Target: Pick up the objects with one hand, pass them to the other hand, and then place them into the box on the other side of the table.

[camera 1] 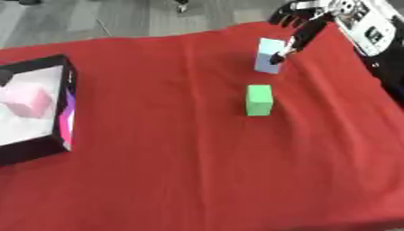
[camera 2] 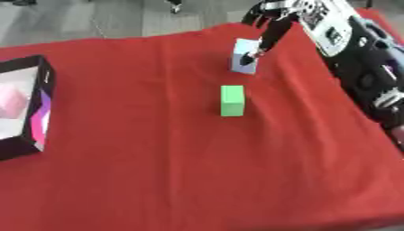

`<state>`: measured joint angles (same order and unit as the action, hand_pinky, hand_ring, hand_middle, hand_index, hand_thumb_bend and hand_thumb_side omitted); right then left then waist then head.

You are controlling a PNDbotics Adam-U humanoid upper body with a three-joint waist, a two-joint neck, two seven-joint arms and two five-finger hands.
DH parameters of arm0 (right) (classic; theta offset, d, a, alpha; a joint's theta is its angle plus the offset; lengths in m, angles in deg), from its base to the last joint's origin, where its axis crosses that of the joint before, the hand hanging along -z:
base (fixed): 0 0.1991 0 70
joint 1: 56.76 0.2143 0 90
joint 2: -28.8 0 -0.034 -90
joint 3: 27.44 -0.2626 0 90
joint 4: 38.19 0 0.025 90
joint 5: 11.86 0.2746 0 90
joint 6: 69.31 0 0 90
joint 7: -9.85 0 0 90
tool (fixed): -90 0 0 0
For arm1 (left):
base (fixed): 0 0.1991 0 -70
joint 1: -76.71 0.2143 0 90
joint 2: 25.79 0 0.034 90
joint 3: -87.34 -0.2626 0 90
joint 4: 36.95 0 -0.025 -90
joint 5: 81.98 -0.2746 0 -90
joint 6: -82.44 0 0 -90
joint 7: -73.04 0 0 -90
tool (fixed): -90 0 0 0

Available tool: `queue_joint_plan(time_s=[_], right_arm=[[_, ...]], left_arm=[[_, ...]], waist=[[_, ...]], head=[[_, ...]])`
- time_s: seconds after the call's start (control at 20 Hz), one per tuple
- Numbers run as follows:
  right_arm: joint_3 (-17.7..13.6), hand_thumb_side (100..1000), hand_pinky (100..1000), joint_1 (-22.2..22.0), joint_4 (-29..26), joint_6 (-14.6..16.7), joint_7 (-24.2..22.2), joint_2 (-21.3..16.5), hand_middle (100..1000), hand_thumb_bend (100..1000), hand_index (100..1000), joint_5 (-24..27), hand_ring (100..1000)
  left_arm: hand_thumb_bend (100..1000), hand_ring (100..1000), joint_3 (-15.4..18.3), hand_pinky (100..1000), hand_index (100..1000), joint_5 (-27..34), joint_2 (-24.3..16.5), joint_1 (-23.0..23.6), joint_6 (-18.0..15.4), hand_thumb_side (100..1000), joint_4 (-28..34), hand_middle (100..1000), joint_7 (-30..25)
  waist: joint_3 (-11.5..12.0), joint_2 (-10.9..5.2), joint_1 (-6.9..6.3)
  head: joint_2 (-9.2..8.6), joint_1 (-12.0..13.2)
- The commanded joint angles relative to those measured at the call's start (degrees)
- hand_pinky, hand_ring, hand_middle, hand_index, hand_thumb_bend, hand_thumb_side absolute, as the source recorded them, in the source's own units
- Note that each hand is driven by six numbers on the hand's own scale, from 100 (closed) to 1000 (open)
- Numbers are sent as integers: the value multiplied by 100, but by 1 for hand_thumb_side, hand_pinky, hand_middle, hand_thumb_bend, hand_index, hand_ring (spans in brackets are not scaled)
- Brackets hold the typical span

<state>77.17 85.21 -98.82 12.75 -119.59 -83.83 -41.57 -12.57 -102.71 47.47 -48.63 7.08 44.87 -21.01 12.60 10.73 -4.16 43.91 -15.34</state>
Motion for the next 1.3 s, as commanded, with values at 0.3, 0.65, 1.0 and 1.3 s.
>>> queue_joint_plan(time_s=[0.3, 0.65, 1.0, 1.3], right_arm=[[-425, 294, 922, 262, 743, 327, 348, 10, 891, 691, 908, -782, 912], [-618, 290, 921, 281, 1084, 376, 505, 54, 888, 689, 906, -1132, 911], [-679, 286, 917, 289, 1206, 382, 561, 90, 854, 671, 884, -1061, 895], [-682, 248, 906, 308, 1194, 261, 742, 113, 747, 514, 780, -921, 851]], left_arm=[[540, 731, 79, 827, 785, 78, -148, -83, 48, 503, 195, 672, 31], [540, 732, 93, 827, 783, 102, -132, -110, 39, 503, 230, 669, 24], [535, 732, 108, 827, 781, 116, -97, -102, 45, 504, 203, 668, 44], [528, 731, 111, 827, 779, 116, -76, -91, 54, 506, 179, 665, 52]], waist=[[63, 64, -94], [146, 169, -127], [151, 237, -152], [144, 261, -161]], head=[[-167, -122], [-260, -216], [-270, -224], [-249, -217]])
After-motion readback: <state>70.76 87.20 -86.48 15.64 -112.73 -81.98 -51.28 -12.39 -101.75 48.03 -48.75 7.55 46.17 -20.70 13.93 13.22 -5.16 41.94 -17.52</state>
